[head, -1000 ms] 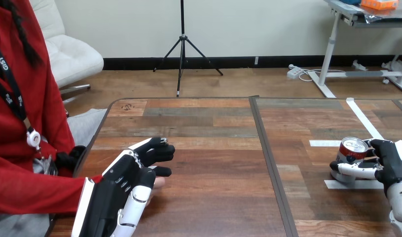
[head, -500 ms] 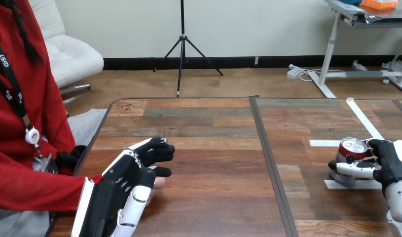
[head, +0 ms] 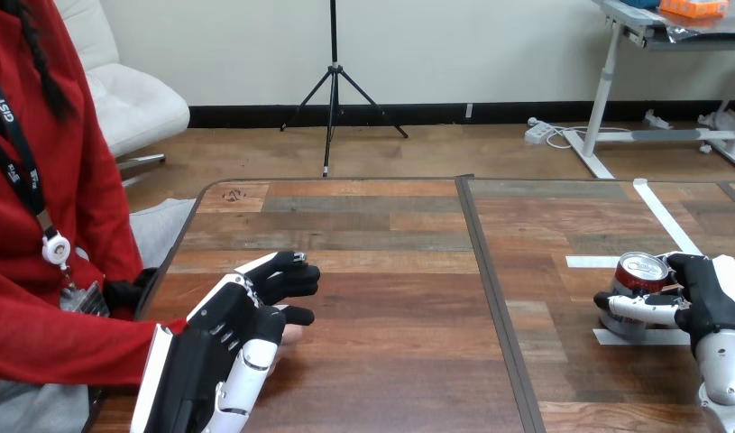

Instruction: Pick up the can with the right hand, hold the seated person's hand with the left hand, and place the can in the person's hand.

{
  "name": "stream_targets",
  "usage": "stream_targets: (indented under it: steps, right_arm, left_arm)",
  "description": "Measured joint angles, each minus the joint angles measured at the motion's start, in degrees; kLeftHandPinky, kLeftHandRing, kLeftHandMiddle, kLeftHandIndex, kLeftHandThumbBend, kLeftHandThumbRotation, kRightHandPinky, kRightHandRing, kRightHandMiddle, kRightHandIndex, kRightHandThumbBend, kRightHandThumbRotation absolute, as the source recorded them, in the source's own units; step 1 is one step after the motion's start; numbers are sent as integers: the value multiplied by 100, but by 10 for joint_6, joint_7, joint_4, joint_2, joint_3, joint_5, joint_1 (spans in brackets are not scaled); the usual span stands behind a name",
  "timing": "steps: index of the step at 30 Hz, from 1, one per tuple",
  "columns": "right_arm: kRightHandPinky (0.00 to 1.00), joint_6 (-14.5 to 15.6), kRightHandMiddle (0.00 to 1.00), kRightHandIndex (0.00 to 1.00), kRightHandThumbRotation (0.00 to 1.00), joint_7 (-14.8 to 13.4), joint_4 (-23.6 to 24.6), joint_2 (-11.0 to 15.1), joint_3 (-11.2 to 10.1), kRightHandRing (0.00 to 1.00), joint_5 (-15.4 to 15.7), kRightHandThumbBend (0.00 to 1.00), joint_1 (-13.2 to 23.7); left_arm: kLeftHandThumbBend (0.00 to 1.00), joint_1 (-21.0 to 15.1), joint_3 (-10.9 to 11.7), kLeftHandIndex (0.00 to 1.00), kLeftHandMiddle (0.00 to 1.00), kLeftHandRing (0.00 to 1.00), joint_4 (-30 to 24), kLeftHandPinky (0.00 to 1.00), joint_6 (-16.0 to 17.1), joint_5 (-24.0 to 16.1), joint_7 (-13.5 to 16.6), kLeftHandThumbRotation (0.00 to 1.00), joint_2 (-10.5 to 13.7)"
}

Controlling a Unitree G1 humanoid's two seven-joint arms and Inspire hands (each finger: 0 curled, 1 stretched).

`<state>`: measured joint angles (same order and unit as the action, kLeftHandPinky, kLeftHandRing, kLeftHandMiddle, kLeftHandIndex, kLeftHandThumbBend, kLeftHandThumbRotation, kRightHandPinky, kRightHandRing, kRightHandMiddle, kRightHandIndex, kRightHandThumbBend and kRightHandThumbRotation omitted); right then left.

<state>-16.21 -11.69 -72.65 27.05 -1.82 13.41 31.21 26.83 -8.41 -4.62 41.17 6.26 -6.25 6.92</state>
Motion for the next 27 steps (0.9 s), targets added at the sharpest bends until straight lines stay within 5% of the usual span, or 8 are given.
stream_targets:
  steps: [27]
  right_arm:
    - [45,-3,51,48,0,-12,0,-2,0,50,1,74,0]
  left_arm:
    - [52,0,0,72,71,73,0,61,0,-1,1,77,0]
